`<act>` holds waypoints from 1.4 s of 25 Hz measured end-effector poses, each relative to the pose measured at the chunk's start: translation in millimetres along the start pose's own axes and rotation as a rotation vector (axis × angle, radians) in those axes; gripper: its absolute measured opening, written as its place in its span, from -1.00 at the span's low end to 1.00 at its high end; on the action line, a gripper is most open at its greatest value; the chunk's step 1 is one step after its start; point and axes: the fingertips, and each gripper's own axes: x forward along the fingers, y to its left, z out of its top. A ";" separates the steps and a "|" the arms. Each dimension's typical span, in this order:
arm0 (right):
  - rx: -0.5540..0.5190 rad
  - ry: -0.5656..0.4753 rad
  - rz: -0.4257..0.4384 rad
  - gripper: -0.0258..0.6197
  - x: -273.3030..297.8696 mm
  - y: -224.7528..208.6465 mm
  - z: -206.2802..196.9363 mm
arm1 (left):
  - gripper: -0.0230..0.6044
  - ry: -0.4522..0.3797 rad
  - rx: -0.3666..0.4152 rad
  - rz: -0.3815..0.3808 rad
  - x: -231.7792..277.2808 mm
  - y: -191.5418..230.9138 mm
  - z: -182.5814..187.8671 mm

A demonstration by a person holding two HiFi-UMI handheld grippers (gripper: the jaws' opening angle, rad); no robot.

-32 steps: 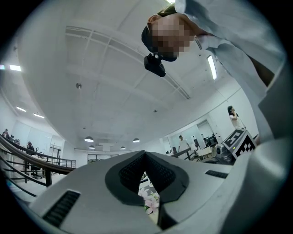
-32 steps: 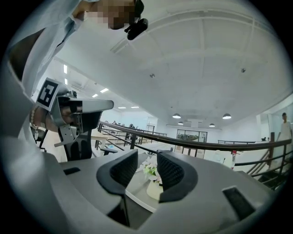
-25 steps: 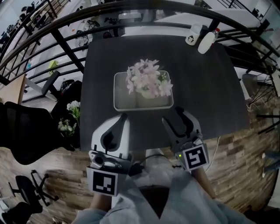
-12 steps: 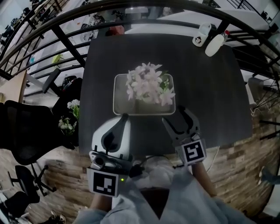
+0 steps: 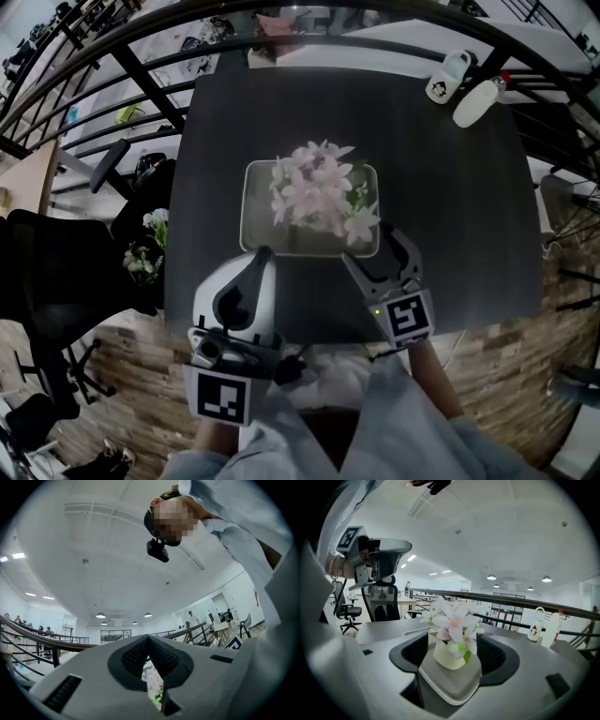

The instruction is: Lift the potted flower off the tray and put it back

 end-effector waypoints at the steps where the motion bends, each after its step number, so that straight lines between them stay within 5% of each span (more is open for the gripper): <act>1: -0.002 0.006 0.008 0.05 3.8 -1.0 -2.5 | -0.93 0.004 0.001 0.004 1.7 0.4 -1.4; 16: 0.039 0.052 0.082 0.13 49.2 -9.4 -28.7 | -0.93 0.058 0.001 0.080 15.9 14.3 -19.8; 35: 0.031 -0.037 0.139 0.13 89.4 -6.7 -8.5 | -0.93 0.109 -0.003 0.115 19.4 20.8 -40.5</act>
